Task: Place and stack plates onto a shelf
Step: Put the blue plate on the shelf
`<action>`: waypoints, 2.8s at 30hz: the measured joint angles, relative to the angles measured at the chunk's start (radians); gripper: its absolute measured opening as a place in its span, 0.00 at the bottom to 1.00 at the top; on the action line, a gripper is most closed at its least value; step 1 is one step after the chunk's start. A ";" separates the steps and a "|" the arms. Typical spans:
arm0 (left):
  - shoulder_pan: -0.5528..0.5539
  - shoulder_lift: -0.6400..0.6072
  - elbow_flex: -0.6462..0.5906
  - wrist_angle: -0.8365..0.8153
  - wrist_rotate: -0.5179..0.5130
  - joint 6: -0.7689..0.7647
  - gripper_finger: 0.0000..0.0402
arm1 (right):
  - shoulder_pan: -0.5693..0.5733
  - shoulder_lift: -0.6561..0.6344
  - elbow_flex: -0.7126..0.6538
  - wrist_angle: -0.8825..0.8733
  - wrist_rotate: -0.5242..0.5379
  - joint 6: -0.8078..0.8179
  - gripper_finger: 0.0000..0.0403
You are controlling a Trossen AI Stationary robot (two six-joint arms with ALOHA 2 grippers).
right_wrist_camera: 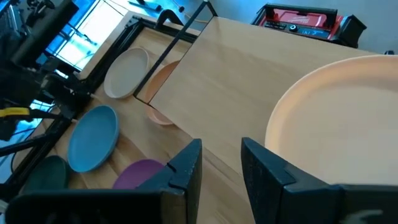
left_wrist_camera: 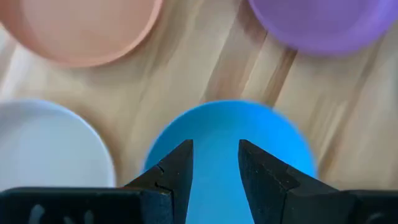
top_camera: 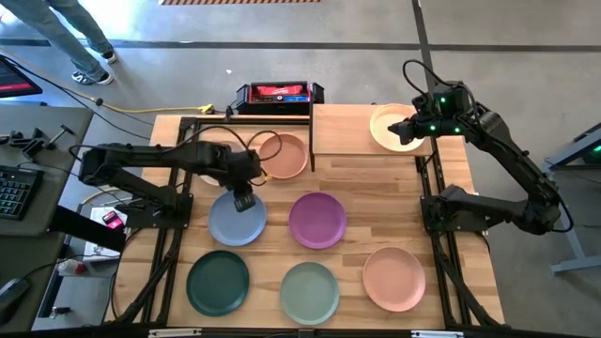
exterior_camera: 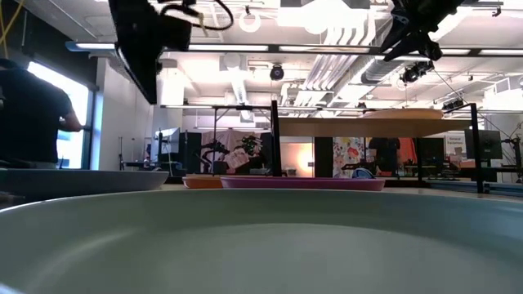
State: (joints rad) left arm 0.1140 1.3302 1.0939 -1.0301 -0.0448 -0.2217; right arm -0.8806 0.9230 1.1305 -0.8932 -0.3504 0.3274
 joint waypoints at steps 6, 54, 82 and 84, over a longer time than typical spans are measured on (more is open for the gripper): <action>0.023 0.114 0.000 -0.024 -0.001 0.243 0.29 | 0.000 0.000 0.000 -0.020 0.000 -0.020 0.23; 0.135 0.466 -0.001 -0.010 -0.024 0.512 0.29 | 0.000 0.000 0.000 -0.068 0.000 -0.067 0.23; 0.135 0.464 0.001 0.030 0.139 0.446 0.01 | 0.000 0.000 0.000 -0.068 0.000 -0.067 0.23; 0.135 0.464 0.001 0.014 0.141 0.423 0.01 | 0.000 0.000 0.000 -0.068 0.000 -0.067 0.23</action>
State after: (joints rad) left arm 0.2485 1.7943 1.0946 -1.0162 0.0967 0.2017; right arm -0.8810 0.9230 1.1305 -0.9615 -0.3504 0.2600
